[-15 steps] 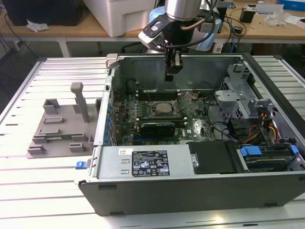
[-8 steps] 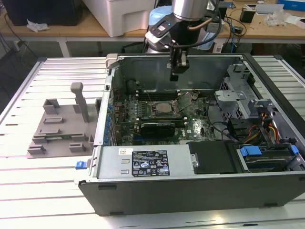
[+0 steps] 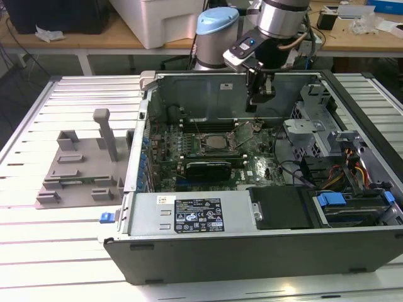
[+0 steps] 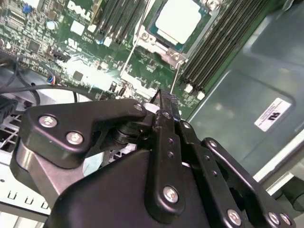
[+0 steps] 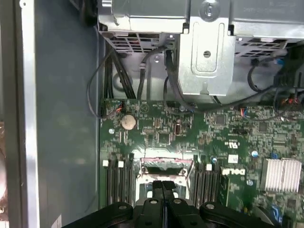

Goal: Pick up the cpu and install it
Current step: 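Close the cpu cover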

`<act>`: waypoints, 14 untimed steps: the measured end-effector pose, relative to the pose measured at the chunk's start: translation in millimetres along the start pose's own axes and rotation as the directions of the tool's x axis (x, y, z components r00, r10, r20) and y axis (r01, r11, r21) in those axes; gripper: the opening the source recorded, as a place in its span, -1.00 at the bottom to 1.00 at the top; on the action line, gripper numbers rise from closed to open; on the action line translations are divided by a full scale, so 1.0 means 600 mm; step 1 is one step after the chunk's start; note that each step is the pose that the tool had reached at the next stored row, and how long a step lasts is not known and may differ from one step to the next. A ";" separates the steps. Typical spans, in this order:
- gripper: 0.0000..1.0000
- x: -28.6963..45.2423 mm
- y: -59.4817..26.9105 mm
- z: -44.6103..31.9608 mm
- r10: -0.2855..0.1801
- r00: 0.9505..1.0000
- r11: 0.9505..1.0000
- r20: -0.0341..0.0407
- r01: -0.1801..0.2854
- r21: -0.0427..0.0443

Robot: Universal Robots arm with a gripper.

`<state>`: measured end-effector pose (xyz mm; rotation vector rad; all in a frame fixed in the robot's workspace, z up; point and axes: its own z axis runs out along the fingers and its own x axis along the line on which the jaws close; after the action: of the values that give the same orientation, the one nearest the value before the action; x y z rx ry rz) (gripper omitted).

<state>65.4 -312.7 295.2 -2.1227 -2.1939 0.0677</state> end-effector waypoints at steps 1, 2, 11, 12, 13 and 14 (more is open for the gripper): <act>-0.79 0.000 0.003 0.005 0.000 1.000 1.000 0.000 0.000 0.000; -0.79 0.000 0.006 0.008 -0.001 1.000 1.000 0.000 0.001 0.000; -0.79 0.005 0.054 0.039 -0.005 1.000 1.000 0.000 0.005 0.009; -0.79 0.005 0.056 0.042 -0.006 1.000 1.000 0.000 0.006 0.009; -0.79 0.005 0.056 0.047 -0.008 1.000 1.000 0.000 0.008 0.009; -0.79 0.005 0.057 0.050 -0.010 1.000 1.000 0.001 0.010 0.010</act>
<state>96.2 -307.9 262.1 -2.1064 -2.2001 0.0780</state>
